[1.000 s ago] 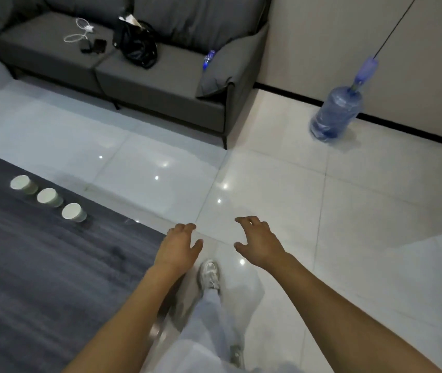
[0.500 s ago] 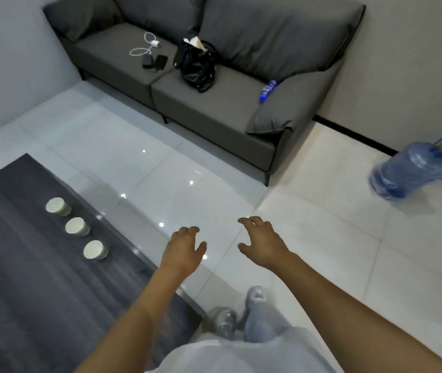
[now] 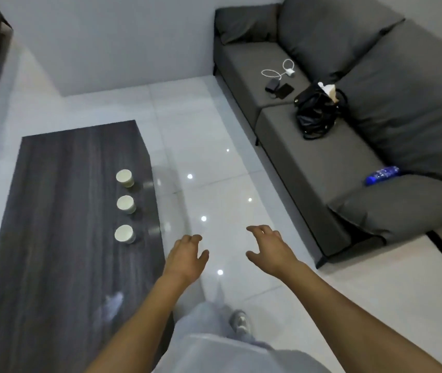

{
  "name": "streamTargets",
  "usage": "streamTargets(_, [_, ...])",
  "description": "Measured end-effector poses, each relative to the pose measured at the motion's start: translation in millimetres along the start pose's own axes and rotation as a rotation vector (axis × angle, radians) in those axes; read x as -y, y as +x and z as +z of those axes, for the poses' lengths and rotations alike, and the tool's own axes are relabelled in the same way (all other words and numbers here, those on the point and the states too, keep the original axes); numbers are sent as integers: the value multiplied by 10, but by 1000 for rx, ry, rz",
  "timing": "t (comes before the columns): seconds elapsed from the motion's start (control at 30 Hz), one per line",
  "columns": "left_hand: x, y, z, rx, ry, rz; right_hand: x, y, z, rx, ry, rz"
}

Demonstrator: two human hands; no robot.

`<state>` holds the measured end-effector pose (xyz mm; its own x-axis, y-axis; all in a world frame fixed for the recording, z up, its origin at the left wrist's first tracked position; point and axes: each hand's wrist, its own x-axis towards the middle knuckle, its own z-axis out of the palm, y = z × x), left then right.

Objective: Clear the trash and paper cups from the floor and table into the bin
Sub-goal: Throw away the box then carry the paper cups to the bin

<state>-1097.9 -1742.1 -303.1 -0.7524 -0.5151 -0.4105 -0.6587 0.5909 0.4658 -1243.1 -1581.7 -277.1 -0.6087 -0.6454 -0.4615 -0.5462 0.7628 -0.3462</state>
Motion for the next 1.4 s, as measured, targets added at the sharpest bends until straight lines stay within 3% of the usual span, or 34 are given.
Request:
streamTargets(0.47, [950, 861, -799, -188, -138, -386, 1545, 1980, -264, 193, -159, -411])
streamTargets(0.77, [1707, 1296, -1415, -255, -249, -612, 2614, 2984, -224, 300, -270, -574])
streamTargets(1.13, [2149, 1702, -1401, -207, -508, -1056, 3694, 4058, 186, 611, -654, -858])
streamTargets(1.4, [2362, 1888, -1243, -253, -671, -1265, 4212, 4536, 685, 739, -863, -1011])
